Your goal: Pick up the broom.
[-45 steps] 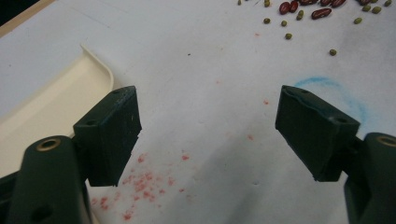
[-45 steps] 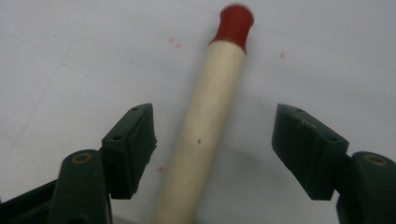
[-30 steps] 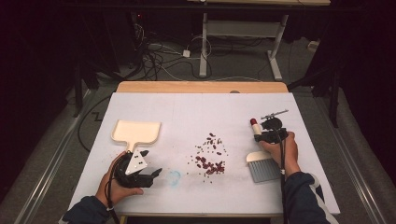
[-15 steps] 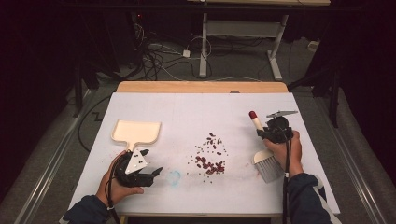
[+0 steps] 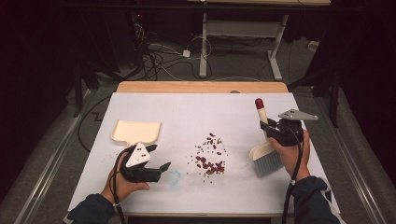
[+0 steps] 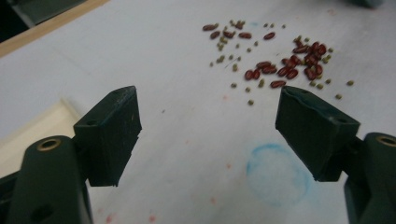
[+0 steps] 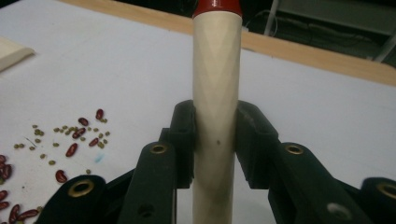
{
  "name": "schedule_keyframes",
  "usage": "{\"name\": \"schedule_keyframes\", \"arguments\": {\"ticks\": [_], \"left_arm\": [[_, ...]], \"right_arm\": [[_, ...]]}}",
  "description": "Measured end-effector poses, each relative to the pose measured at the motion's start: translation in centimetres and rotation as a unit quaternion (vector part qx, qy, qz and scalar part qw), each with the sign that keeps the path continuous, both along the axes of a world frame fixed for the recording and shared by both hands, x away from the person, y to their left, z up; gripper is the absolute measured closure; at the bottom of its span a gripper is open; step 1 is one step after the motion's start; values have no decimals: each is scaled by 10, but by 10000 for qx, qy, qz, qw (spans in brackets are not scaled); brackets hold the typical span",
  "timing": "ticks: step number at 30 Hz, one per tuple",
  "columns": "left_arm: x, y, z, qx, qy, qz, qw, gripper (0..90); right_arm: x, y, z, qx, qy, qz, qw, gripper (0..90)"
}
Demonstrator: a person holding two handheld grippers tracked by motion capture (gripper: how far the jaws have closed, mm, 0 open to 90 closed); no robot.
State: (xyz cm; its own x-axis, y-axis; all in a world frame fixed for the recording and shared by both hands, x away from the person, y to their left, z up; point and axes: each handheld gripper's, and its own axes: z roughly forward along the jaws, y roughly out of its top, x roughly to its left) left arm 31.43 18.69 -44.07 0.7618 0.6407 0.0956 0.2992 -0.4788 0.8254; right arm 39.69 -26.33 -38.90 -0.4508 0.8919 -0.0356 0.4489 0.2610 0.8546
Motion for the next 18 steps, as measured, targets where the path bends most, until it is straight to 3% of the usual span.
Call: {"name": "schedule_keyframes", "arguments": {"ticks": [6, 10, 12, 15, 16, 18], "left_arm": [[3, -36, 16, -129, -133, -452, 9988, 216], [5, -55, 23, -270, -117, -679, 9973, 216], [5, -77, 33, -474, -105, -922, 9946, 216], [5, -92, 38, -598, -76, -1059, 9925, 216], [4, -107, 42, -745, -21, -1259, 9892, 216], [3, -114, 43, -811, 5, -1317, 9880, 216]], "right_arm": [[-10, 5, 12, 128, -315, 141, 9993, 708], [-21, 12, 23, 160, -564, 236, 9980, 708], [-27, 18, 29, 176, -659, 317, 9972, 708], [-36, 29, 36, 288, -817, 464, 9952, 707], [-39, 34, 38, 296, -909, 485, 9942, 707], [-43, 40, 39, 311, -952, 489, 9938, 707]]}}
